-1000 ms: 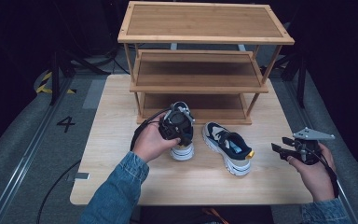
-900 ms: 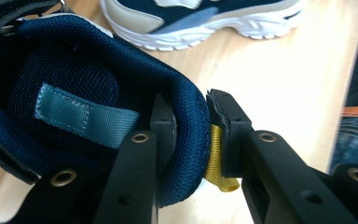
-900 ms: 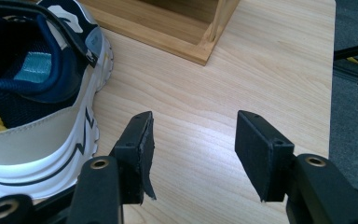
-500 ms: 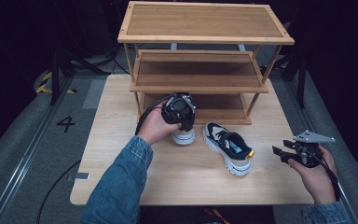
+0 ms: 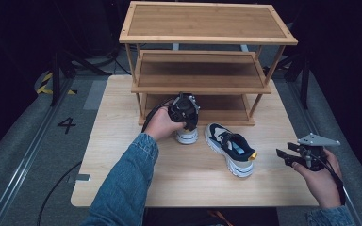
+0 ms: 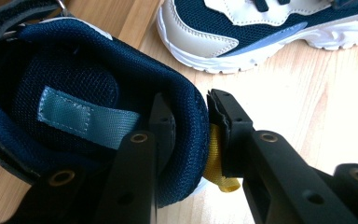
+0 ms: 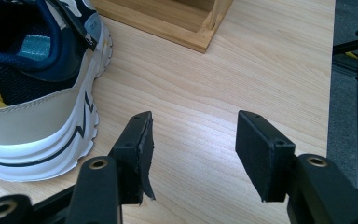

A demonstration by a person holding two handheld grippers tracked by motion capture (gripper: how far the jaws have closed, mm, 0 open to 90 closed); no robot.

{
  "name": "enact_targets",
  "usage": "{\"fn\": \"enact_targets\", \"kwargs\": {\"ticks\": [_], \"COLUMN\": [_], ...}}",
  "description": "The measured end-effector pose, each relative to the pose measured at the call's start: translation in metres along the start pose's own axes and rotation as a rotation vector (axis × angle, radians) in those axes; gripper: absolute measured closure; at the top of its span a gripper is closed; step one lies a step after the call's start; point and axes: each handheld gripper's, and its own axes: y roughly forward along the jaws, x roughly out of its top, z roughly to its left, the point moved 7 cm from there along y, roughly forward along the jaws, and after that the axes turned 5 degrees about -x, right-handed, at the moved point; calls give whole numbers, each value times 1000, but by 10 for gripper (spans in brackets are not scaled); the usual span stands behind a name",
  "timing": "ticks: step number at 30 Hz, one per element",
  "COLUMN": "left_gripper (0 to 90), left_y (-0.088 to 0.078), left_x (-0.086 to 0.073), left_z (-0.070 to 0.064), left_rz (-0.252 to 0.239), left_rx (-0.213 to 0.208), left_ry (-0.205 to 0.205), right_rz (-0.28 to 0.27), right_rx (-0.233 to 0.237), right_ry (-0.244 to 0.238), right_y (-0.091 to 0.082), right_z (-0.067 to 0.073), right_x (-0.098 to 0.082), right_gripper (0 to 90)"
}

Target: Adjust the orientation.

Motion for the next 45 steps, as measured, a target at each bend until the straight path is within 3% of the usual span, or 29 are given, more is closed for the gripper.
{"fn": "enact_targets", "kwargs": {"ticks": [7, 11, 12, 14, 15, 20, 21, 24, 26, 29, 30, 31, 36, 41, 43, 45], "left_gripper": [710, 669, 646, 566, 520, 478, 472, 461, 470, 500, 536, 568, 692, 795, 813, 824], "left_y": [6, 5, 4, 2, -1, -11, -20, -27, -33, -39, -43, -43, -34, -23, -14, -12], "left_x": [-6, -8, -7, -5, -2, 0, 0, -1, -1, -5, -9, -9, -23, -30, -33, -34], "left_z": [2, 2, 1, 2, 0, -5, -10, -15, -24, -33, -41, -41, -54, -49, -39, -36], "left_rz": [1, -6, -20, -35, -80, -103, -136, -151, -187, -183, -185, -185, -126, -90, -67, -64], "left_rx": [9, 24, 33, 43, 67, 86, 93, 88, 75, 75, 63, 63, 45, 53, 75, 80], "left_ry": [1, -20, -42, -39, -53, -50, -54, -71, -75, -75, -103, -103, -132, -175, -217, -225], "right_rz": [-7, -9, -10, -11, -13, -17, -17, -20, -22, -22, -21, -21, -23, -25, -25, -25], "right_rx": [14, 16, 18, 20, 24, 34, 41, 45, 51, 60, 64, 64, 79, 89, 89, 87], "right_ry": [-11, -16, -22, -19, -26, -33, -33, -40, -43, -53, -57, -57, -73, -80, -79, -76], "right_y": [1, 2, 3, 3, 4, 7, 9, 10, 12, 16, 17, 17, 22, 24, 24, 24], "right_z": [4, 6, 6, 6, 7, 10, 12, 13, 15, 18, 20, 20, 25, 29, 29, 28], "right_x": [3, 4, 6, 6, 9, 12, 14, 16, 18, 22, 23, 23, 27, 31, 30, 30], "right_gripper": [474, 473, 472, 472, 471, 469, 469, 468, 466, 467, 466, 466, 467, 467, 467, 467]}}
